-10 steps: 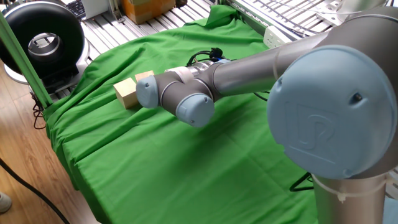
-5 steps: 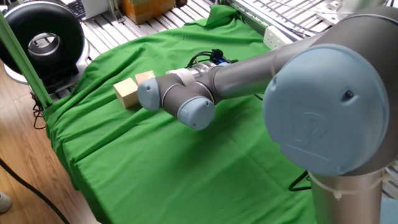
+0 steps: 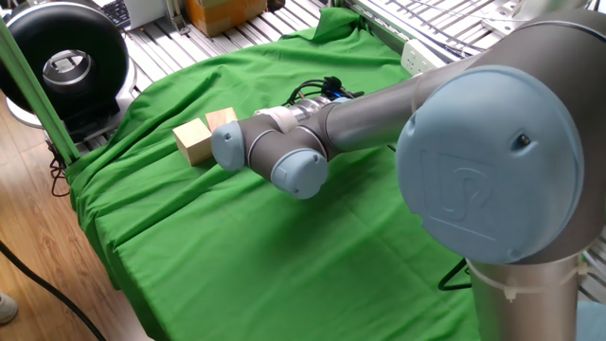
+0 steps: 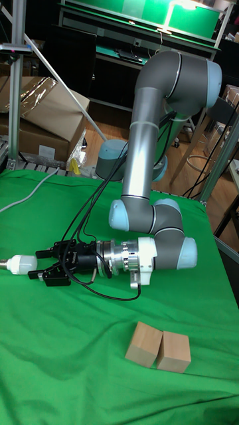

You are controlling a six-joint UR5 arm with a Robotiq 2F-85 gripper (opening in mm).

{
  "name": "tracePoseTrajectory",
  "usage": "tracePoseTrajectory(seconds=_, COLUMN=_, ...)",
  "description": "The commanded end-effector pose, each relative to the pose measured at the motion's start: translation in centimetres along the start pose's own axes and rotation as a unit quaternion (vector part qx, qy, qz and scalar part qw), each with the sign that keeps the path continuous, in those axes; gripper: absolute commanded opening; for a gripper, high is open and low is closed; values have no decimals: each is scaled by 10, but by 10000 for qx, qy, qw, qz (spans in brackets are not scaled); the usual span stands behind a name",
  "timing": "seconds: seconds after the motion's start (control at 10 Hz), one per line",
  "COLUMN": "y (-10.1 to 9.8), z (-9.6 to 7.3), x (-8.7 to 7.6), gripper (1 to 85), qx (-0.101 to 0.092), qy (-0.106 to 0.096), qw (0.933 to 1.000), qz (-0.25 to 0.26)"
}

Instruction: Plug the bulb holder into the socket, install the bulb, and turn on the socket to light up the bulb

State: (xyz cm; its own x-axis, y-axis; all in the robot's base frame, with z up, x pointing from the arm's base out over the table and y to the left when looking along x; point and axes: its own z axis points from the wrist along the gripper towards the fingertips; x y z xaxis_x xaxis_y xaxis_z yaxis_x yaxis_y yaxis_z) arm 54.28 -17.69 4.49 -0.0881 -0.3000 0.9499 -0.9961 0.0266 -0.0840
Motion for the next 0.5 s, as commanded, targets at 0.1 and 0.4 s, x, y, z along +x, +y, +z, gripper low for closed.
tracePoseTrajectory(seconds=0.1, y=13, z=10, x=-6, gripper=663, qx=-146, qy=-101, qw=9998, qz=113)
tracePoseTrajectory(seconds=0.4, y=15, z=15, x=-9, gripper=653, qx=-106, qy=-159, qw=9997, qz=159)
